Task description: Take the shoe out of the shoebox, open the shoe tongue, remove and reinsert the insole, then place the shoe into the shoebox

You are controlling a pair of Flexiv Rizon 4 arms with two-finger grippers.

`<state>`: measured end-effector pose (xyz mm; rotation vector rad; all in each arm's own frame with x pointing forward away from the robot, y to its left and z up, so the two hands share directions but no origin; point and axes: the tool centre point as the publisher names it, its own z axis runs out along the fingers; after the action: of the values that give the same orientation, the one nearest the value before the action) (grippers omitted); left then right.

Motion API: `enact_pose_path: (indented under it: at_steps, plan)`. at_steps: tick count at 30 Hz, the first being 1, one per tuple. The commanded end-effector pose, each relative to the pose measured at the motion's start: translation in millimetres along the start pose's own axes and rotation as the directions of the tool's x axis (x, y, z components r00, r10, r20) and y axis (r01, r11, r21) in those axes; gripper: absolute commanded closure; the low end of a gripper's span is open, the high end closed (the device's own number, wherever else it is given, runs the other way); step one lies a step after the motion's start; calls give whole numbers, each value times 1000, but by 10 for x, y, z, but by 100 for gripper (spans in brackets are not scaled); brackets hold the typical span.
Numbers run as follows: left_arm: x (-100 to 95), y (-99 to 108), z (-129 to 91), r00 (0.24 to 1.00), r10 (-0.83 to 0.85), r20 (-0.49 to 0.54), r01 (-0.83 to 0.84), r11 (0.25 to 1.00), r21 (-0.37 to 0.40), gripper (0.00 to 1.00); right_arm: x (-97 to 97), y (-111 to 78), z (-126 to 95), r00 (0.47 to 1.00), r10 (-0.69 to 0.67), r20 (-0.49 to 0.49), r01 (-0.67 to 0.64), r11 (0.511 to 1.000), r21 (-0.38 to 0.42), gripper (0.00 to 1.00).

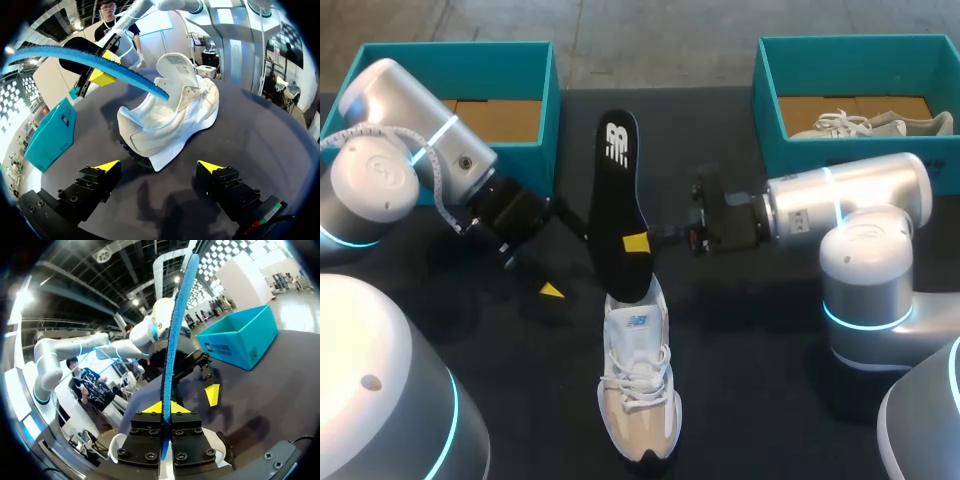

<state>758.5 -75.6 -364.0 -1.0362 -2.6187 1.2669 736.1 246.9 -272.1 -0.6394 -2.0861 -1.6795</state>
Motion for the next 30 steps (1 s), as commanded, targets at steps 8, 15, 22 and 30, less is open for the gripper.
enact_pose_path:
  at_steps: [8,15,22,30]
  plan:
    - [48,-31,70,1000,-9,-5,9,1000,-4,0,-30,12,-92,1000,-4,8,4,1000,-9,100]
    - [48,-31,70,1000,-9,-5,9,1000,-4,0,-70,4,-170,1000,-4,13,4,1000,-15,100]
    - [48,-31,70,1000,-9,-5,9,1000,-4,0,-102,-8,-200,1000,6,6,-6,1000,-12,100]
    - [48,-31,70,1000,-9,-5,9,1000,-4,0,-114,-48,-216,1000,16,5,-15,1000,-15,100]
